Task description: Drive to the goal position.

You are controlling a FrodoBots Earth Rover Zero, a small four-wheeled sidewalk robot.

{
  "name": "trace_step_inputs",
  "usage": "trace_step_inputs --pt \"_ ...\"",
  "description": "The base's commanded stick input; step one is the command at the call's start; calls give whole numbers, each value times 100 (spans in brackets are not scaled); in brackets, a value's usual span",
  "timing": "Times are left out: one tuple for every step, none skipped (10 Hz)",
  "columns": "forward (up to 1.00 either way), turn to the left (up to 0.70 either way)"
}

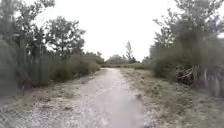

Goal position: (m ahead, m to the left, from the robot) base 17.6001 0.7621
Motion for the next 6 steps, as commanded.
trace_step_inputs --pt "70 0" --pt "70 0" --pt "70 0" --pt "70 0" --pt "70 0" --pt "70 0"
